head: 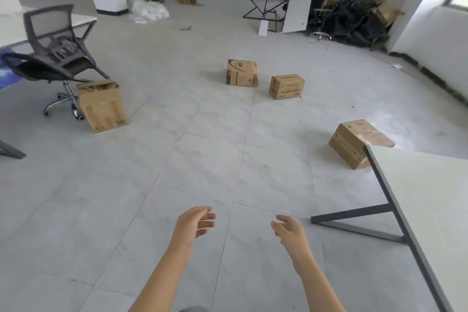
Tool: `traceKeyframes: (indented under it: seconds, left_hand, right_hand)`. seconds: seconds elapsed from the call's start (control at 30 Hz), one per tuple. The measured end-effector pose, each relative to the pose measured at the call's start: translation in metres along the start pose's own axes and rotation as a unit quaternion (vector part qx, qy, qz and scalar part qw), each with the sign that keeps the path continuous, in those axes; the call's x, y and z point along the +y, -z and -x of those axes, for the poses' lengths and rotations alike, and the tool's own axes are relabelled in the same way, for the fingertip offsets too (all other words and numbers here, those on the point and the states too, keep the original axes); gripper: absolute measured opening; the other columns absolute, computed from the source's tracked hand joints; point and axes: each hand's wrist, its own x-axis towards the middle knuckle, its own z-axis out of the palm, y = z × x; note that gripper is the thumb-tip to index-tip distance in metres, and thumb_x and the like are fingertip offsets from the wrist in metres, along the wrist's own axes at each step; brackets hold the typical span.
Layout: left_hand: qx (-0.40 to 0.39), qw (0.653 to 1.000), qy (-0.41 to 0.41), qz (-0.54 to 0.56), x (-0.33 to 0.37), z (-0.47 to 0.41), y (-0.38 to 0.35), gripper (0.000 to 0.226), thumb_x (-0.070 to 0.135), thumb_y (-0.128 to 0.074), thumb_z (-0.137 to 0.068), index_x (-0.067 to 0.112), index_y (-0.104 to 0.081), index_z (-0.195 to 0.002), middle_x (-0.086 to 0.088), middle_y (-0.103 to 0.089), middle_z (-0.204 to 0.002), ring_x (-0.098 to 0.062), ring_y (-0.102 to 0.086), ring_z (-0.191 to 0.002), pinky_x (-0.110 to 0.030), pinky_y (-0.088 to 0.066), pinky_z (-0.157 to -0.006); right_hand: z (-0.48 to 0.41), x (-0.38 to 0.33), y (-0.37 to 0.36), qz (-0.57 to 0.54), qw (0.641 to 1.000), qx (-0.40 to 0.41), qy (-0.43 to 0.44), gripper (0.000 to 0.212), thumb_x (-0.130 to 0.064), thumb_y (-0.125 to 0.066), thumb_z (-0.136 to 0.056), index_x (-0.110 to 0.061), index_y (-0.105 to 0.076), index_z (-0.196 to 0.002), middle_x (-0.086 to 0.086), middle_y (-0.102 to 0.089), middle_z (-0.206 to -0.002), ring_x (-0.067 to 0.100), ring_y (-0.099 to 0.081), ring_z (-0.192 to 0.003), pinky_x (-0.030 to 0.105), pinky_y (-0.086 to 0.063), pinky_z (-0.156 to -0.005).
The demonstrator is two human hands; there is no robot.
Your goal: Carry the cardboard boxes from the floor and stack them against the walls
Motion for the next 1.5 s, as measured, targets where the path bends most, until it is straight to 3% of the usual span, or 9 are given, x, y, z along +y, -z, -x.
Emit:
traceKeyframes:
  seconds: [0.23,0.4,0.6,0.8,0.97,1.3,1.5]
  left_hand:
    - [0.007,0.998,0.059,-0.037,0.013,-0.094,-0.043,0.016,0.012,-0.051,-0.093,0.006,-0.066,-0.09,-0.011,-0.07,-0.085,-0.025,-0.064,-0.078,-0.029,-0.046,-0.068]
    - [0.021,0.997,0.065,-0.029,0.06,-0.201,-0.068,0.014,0.011,-0.052,-0.093,0.007,-0.064,-0.087,-0.01,-0.069,-0.084,-0.024,-0.063,-0.075,-0.028,-0.044,-0.066]
    - [-0.005,1.0,0.011,-0.015,0.158,-0.325,-0.109,0.016,0.012,-0.05,-0.093,0.009,-0.064,-0.086,-0.009,-0.068,-0.083,-0.022,-0.062,-0.073,-0.027,-0.042,-0.064]
    - [-0.044,0.996,0.064,-0.04,0.182,-0.401,-0.161,0.016,0.012,-0.05,-0.094,0.008,-0.065,-0.087,-0.011,-0.069,-0.084,-0.023,-0.063,-0.074,-0.028,-0.044,-0.065]
    - [-0.041,0.994,0.082,-0.064,0.206,-0.482,-0.223,0.015,0.011,-0.052,-0.092,0.006,-0.065,-0.087,-0.011,-0.07,-0.082,-0.023,-0.063,-0.072,-0.027,-0.043,-0.063]
    - [-0.043,0.997,0.024,-0.059,0.312,-0.643,-0.384,0.015,0.011,-0.051,-0.093,0.007,-0.065,-0.086,-0.01,-0.069,-0.083,-0.023,-0.063,-0.073,-0.028,-0.043,-0.064]
    - [-0.013,0.999,0.018,-0.035,0.353,-0.726,-0.425,0.02,0.01,-0.047,-0.095,0.007,-0.065,-0.087,-0.011,-0.069,-0.084,-0.025,-0.063,-0.075,-0.03,-0.043,-0.067]
  right_hand:
    - [-0.088,0.004,0.003,0.009,0.995,-0.021,-0.095,0.036,-0.023,-0.058,-0.089,-0.013,-0.051,-0.123,0.003,-0.057,-0.105,0.02,-0.055,-0.097,0.028,-0.04,-0.081]
    - [-0.195,-0.051,0.006,-0.006,0.997,0.017,-0.079,0.034,-0.021,-0.058,-0.089,-0.012,-0.052,-0.121,0.005,-0.057,-0.104,0.02,-0.055,-0.095,0.028,-0.04,-0.08]
    - [-0.303,-0.14,0.002,-0.014,0.998,0.021,-0.053,0.033,-0.02,-0.056,-0.09,-0.015,-0.049,-0.121,0.006,-0.058,-0.11,0.019,-0.056,-0.099,0.028,-0.041,-0.084]
    - [-0.375,-0.159,0.01,-0.006,0.994,0.023,-0.108,0.037,-0.02,-0.056,-0.09,-0.013,-0.049,-0.125,0.004,-0.058,-0.105,0.014,-0.054,-0.092,0.025,-0.04,-0.079]
    - [-0.469,-0.178,0.042,-0.008,0.99,0.042,-0.134,0.037,-0.019,-0.055,-0.091,-0.008,-0.048,-0.126,0.007,-0.057,-0.105,0.013,-0.054,-0.084,0.019,-0.041,-0.063]
    - [-0.706,-0.304,0.154,-0.047,0.994,0.082,-0.048,0.032,-0.019,-0.057,-0.091,-0.011,-0.053,-0.121,0.004,-0.058,-0.097,0.02,-0.055,-0.093,0.029,-0.04,-0.08]
    - [-0.802,-0.338,0.158,-0.043,0.994,0.046,-0.093,0.032,-0.017,-0.059,-0.089,-0.008,-0.055,-0.12,0.006,-0.059,-0.099,0.021,-0.056,-0.094,0.03,-0.04,-0.081]
